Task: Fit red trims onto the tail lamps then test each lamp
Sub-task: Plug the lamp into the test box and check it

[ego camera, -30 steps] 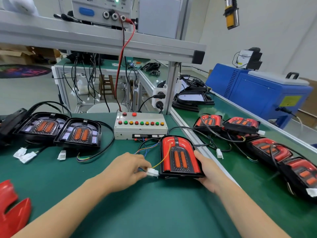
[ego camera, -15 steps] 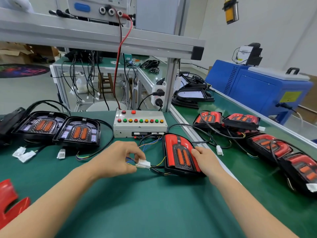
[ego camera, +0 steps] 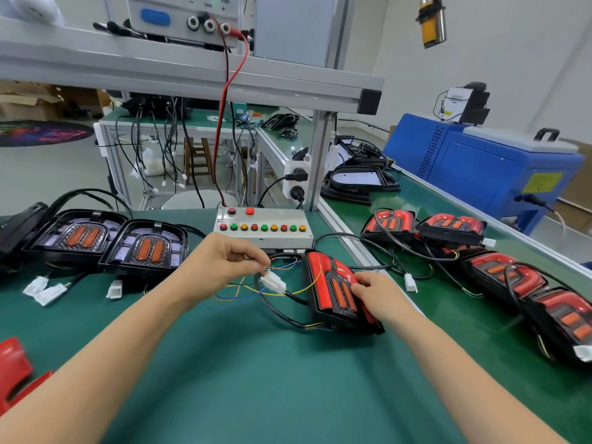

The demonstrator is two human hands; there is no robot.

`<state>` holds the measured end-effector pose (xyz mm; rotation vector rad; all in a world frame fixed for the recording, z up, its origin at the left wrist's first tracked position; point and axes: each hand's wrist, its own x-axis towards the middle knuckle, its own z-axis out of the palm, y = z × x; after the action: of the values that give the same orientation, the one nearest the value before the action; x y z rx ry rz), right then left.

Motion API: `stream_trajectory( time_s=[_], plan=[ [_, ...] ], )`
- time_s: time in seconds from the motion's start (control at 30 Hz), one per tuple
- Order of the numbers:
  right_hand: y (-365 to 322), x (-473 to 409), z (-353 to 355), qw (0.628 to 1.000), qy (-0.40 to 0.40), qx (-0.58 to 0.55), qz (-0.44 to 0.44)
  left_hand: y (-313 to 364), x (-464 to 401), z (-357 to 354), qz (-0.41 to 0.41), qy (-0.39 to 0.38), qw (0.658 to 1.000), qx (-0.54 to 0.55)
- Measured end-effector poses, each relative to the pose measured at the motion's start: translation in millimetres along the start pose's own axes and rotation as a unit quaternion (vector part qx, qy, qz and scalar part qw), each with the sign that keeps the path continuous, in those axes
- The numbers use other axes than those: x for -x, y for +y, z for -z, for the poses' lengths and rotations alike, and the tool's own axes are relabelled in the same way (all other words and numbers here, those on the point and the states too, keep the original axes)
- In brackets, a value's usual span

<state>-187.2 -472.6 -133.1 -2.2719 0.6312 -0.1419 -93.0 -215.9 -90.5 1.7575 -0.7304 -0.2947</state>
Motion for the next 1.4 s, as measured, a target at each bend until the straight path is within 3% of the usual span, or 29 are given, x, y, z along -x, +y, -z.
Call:
stream_trajectory(
  time_s=[0.13, 0.27, 0.33, 0.43, 0.57, 0.77, 0.87, 1.0, 1.2, 1.4],
  plan=[
    [-2.1, 3.4, -3.2, 0.998, -0.039, -0.044, 0.014, 4.8, 0.9, 4.8, 0.006, -0.041, 0.999, -0.035],
    [-10.7, -2.2, -10.1, 0.996, -0.004, 0.079, 0.05, 3.3, -1.7, 5.2, 0.014, -0.096, 0.969, -0.229],
    [-20.7, -2.8, -15.3, 0.986, 0.045, 0.116, 0.111, 1.7, -3.0, 4.6, 0.005, -0.088, 0.963, -0.255],
    [-40.8, 2.7, -23.9, 0.968, 0.061, 0.098, 0.223, 3.0, -4.4, 3.7, 0.002, -0.069, 0.972, -0.225],
    [-58.4, 16.1, -40.8, 0.952, -0.029, 0.1, 0.289, 3.4, -6.8, 4.8, 0.014, -0.053, 0.985, -0.162],
    [-70.5, 21.7, -54.1, 0.946, -0.068, 0.033, 0.315, 1.9, -8.6, -0.1, 0.016, -0.016, 0.997, -0.079],
    [-72.1, 22.0, -55.6, 0.95, -0.086, 0.017, 0.299, 2.8, -5.2, 3.3, -0.024, -0.044, 0.995, -0.09],
    [-72.9, 22.8, -53.1, 0.949, -0.122, 0.011, 0.29, 1.1, -1.8, 9.9, -0.089, -0.095, 0.977, -0.17],
    [-73.7, 21.1, -51.3, 0.951, -0.158, -0.003, 0.266, -2.7, 1.9, 10.9, -0.139, -0.093, 0.953, -0.254],
    [-74.9, 22.1, -50.1, 0.953, -0.167, 0.004, 0.253, -4.9, 6.2, 9.3, -0.249, -0.08, 0.864, -0.43]
  ],
)
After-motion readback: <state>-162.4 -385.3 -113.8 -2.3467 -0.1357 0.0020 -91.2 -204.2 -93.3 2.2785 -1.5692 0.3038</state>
